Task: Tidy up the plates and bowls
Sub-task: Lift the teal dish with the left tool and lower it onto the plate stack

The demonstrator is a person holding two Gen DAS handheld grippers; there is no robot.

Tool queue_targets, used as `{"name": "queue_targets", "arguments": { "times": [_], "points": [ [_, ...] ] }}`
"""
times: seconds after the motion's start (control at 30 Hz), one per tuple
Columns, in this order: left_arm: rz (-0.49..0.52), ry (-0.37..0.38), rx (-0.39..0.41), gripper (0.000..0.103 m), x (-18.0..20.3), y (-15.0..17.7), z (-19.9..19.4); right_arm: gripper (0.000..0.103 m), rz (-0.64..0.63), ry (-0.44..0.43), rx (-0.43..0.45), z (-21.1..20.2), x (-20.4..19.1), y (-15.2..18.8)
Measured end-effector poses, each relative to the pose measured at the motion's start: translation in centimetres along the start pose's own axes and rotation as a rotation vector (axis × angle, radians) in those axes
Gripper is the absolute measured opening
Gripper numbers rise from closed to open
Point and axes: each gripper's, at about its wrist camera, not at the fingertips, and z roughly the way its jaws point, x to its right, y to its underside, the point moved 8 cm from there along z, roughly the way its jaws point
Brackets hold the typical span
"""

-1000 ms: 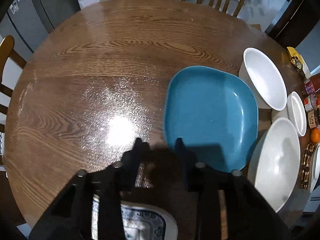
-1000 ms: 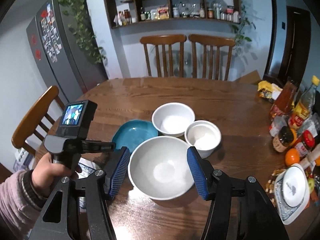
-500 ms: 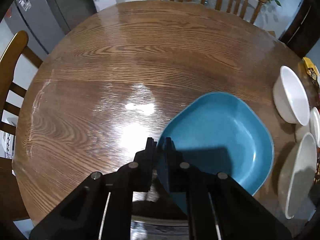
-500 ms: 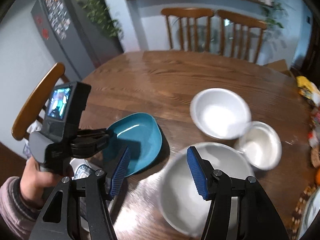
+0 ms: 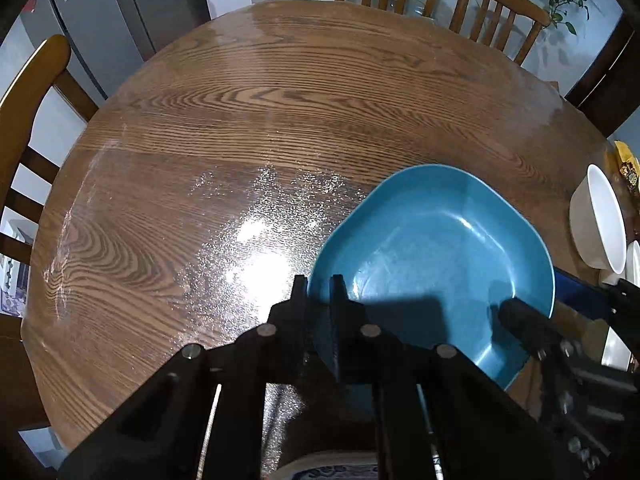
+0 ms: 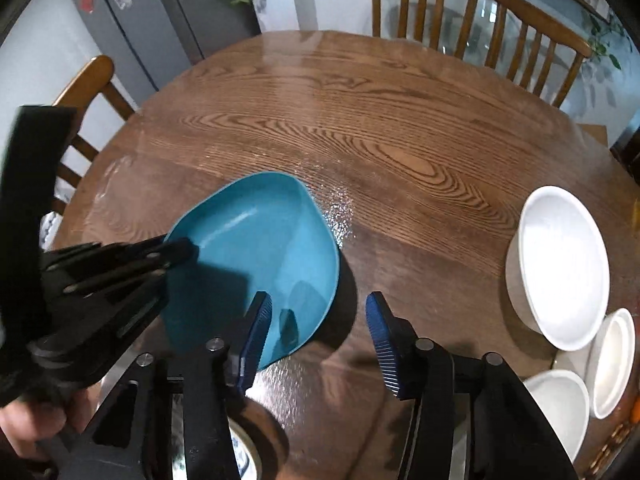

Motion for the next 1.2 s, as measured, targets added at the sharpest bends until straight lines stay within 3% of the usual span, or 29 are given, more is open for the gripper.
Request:
{"name": "queue_targets", "arguments": {
  "times": [0.17,0.2,0.6,1.2],
  "points": [
    [0.023,0.006,0.007,0.009,0.2,0.2,-0.2,0.014,0.025,0.001,-0.014,0.8,0.3,0.5],
    [0.027,0.006,0.008,0.009,0.2,0.4,-0.3,0.013,0.030,0.002,-0.013,1.0,0.4,0.3],
    [0.022,0.074,0.017,0.008,1.2,1.1,-1.0,0.010,0.058,0.024,0.047,0.0,0.6,-0.9],
    [0.060,0.085,0.207,0.008,2.1,2.7,-10.3,0.010,0.063,-0.002,0.222,-8.5,-0.5,0.7]
  ]
}}
